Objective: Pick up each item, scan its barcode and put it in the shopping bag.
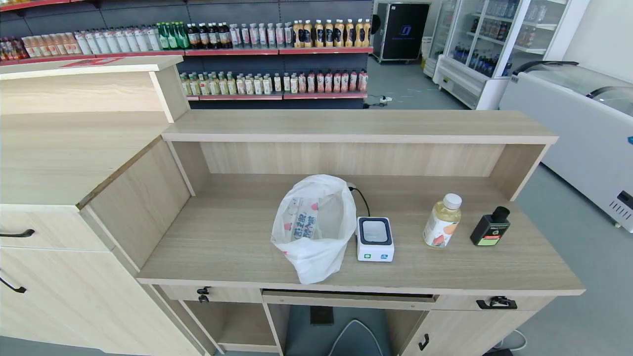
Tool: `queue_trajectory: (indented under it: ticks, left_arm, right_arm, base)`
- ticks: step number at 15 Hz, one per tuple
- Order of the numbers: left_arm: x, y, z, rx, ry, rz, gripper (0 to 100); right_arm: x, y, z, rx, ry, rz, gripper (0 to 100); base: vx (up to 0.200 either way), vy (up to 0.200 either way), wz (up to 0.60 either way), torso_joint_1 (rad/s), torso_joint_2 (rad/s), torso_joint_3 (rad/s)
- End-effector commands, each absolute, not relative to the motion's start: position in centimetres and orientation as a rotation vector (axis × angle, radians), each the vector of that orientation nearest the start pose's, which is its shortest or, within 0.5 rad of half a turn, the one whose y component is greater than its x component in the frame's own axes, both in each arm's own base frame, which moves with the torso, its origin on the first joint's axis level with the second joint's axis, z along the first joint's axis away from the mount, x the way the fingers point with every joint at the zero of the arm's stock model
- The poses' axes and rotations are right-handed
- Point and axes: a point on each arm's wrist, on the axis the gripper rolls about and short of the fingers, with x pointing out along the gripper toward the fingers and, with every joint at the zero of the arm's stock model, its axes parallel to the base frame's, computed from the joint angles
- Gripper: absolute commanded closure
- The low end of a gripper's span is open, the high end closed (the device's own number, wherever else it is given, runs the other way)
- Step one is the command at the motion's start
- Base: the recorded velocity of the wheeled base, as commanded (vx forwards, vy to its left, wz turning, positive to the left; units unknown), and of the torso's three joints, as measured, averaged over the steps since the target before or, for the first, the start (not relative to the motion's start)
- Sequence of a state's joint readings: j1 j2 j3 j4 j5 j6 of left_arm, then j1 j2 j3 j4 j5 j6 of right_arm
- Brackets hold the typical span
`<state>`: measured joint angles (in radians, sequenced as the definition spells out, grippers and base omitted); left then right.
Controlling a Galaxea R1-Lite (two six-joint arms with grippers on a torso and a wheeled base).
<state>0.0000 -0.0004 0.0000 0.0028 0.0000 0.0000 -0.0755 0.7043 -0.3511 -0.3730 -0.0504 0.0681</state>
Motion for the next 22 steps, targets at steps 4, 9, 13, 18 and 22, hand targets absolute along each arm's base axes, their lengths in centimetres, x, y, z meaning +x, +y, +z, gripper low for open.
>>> queue_trajectory:
  ticks: [4,9,13,18,22]
  left_arm:
    - [-2.3,0.0,7.5,0.0,0.003,0.0,0]
    - [-2.3,0.0,7.5,0.0,0.003,0.0,0]
    - [-2.3,0.0,7.5,0.0,0.003,0.0,0]
    - [-2.3,0.0,7.5,0.0,0.003,0.0,0]
    - [-2.3,0.0,7.5,0.0,0.003,0.0,0]
  right_arm:
    - [27.2,-3.9,13.4,0.05,0.247,-0.157,0]
    - [31.0,-3.0,7.7,0.055,0.347,-0.117,0]
    - [33.5,-1.7,5.9,0.04,0.324,-0.088,0]
    - [36.3,0.1,4.5,0.025,0.303,-0.092,0]
    - [37.4,1.2,3.5,0.014,0.307,-0.102,0]
  base:
    - [0.0,0.0,0.0,0.0,0.0,0.0]
    - [0.0,0.0,0.0,0.0,0.0,0.0]
    - [0.0,0.0,0.0,0.0,0.0,0.0]
    - [0.0,0.0,0.0,0.0,0.0,0.0]
    - [0.0,0.0,0.0,0.0,0.0,0.0]
